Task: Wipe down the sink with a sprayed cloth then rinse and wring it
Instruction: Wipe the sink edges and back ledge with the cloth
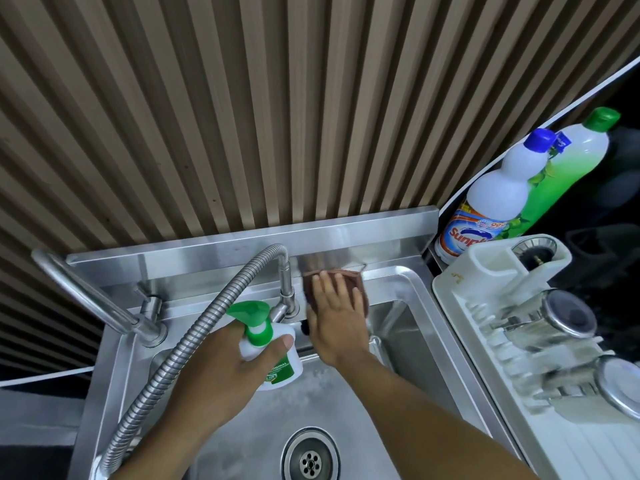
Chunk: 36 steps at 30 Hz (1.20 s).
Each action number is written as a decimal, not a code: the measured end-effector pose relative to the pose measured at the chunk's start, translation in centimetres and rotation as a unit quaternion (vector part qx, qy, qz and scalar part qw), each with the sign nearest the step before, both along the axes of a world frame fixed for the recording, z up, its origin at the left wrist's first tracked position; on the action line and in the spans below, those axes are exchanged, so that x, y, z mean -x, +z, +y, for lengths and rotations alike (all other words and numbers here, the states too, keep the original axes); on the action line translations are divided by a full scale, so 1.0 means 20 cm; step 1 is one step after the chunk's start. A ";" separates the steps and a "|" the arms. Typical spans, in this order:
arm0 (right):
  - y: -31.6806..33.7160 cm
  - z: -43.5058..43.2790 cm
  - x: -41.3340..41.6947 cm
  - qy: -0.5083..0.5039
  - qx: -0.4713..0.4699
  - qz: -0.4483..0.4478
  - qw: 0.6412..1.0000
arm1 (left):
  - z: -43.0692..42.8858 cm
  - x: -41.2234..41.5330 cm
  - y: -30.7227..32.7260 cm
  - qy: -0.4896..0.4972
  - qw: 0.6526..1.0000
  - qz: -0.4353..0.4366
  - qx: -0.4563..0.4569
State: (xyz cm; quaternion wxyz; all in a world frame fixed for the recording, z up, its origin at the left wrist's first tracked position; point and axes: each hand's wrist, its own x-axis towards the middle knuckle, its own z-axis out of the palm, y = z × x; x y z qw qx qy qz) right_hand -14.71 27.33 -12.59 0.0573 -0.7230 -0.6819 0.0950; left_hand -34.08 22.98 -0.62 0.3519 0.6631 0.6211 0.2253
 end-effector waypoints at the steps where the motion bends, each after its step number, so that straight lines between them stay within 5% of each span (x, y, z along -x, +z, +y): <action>1: 0.01 0.00 -0.04 -0.051 0.000 0.006 0.999 | 0.00 0.00 0.00 -0.001 1.000 0.003 0.002; 7: 0.07 0.12 -0.32 -0.281 0.026 0.055 0.958 | 0.01 -0.01 -0.02 -0.003 1.000 0.011 0.000; 18: 0.11 0.29 -0.51 -0.378 0.035 0.089 0.921 | 0.02 -0.03 -0.01 -0.001 1.000 -0.014 0.009; 30: -0.03 0.08 -0.01 -0.175 -0.056 0.054 0.981 | 0.01 -0.01 0.01 -0.012 1.000 -0.028 -0.001; 36: -0.06 -0.05 0.04 0.066 -0.069 0.075 0.993 | 0.00 -0.01 0.01 -0.017 1.000 -0.014 -0.010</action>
